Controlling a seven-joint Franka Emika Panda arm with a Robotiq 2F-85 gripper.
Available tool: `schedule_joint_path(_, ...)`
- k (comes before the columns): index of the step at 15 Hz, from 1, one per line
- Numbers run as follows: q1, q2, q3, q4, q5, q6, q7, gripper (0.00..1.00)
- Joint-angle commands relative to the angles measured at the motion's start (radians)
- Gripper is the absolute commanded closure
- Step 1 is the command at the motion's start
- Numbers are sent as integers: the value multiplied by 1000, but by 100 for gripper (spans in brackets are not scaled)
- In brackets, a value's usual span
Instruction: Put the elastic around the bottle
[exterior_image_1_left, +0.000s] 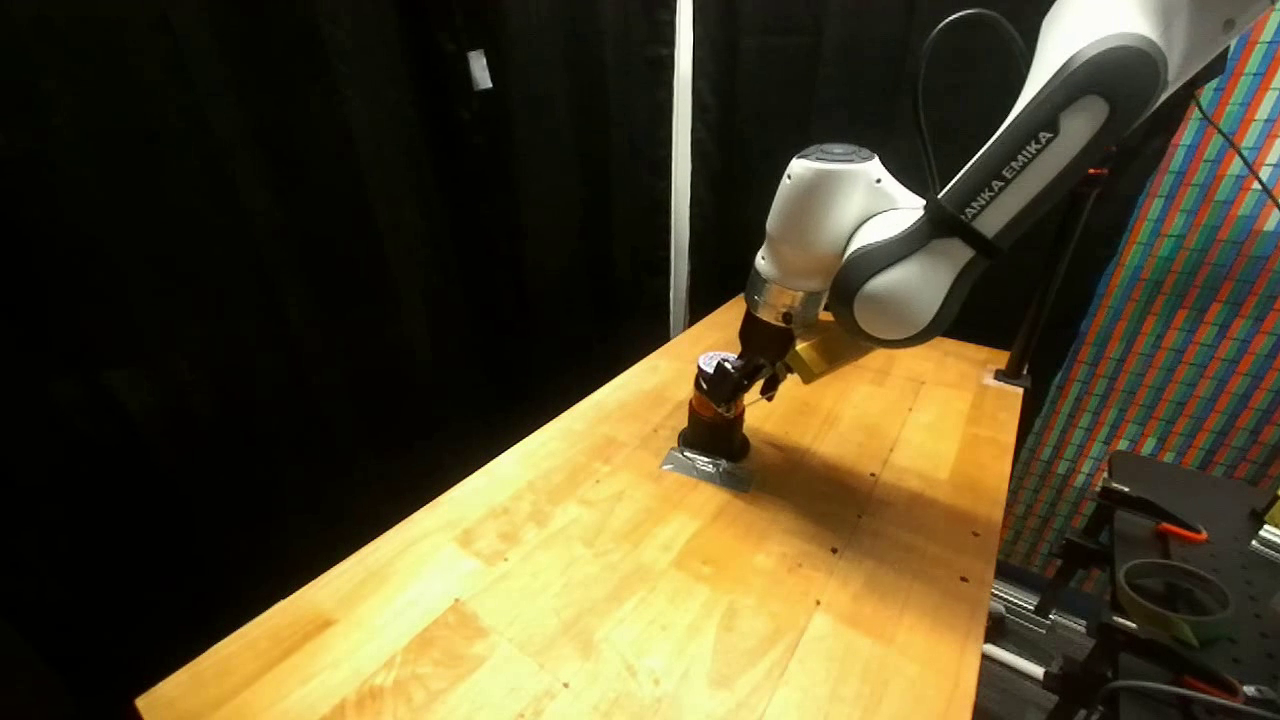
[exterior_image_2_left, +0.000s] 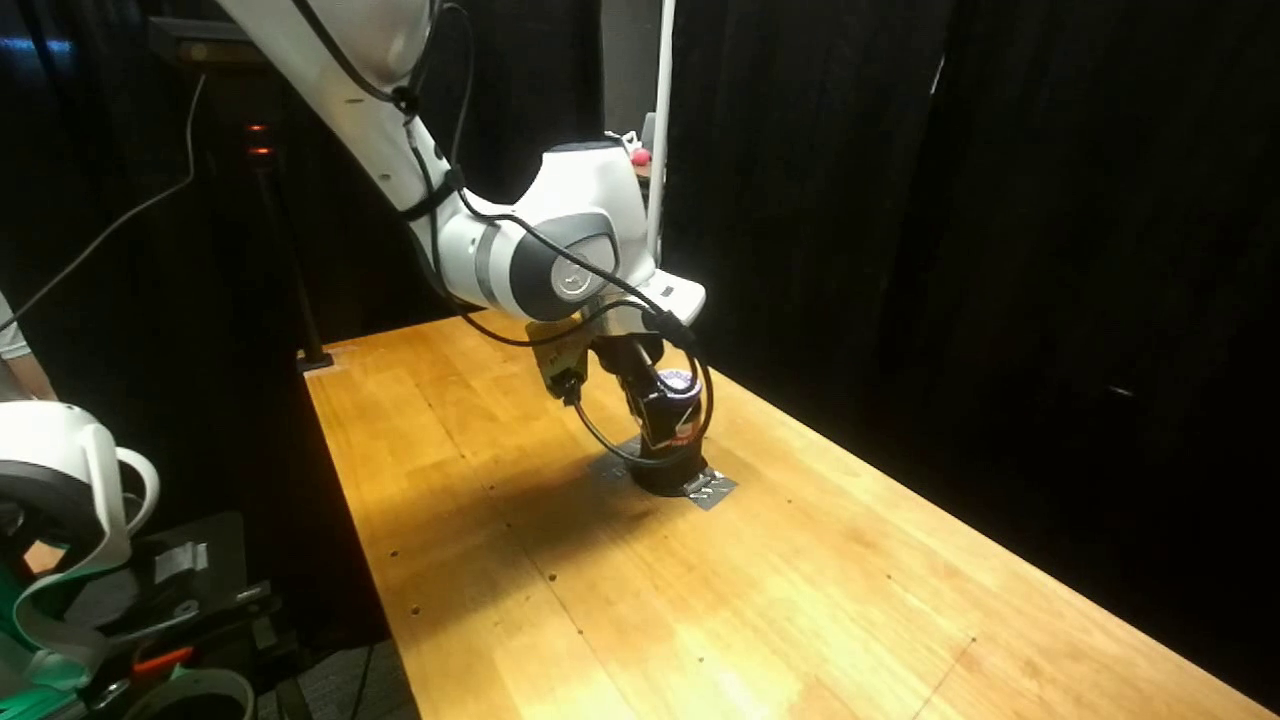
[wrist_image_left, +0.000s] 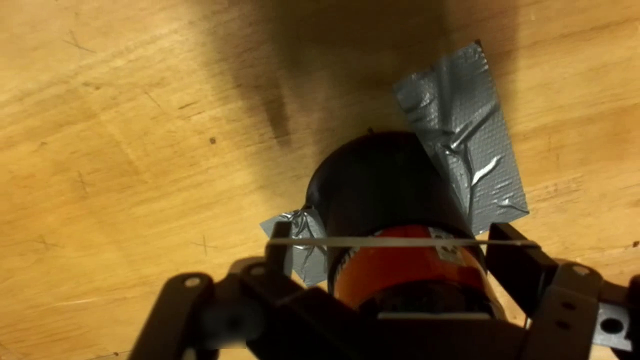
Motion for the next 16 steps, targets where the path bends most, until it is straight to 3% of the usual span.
schedule_joint_path(1,-96,-111,102,-152,16,58,-191,0)
schedule_joint_path(6,-223,-189,228,-266,42,150,-439,0)
schedule_joint_path(10,-268,-207,266,-343,33,324,-516,0)
schedule_joint_path(11,-285,-206,288,-363,44,379,-530,25)
schedule_joint_path(12,-290,-200,290,-382,39,443,-530,27)
schedule_joint_path(16,-328,-150,310,-449,22,757,-487,58)
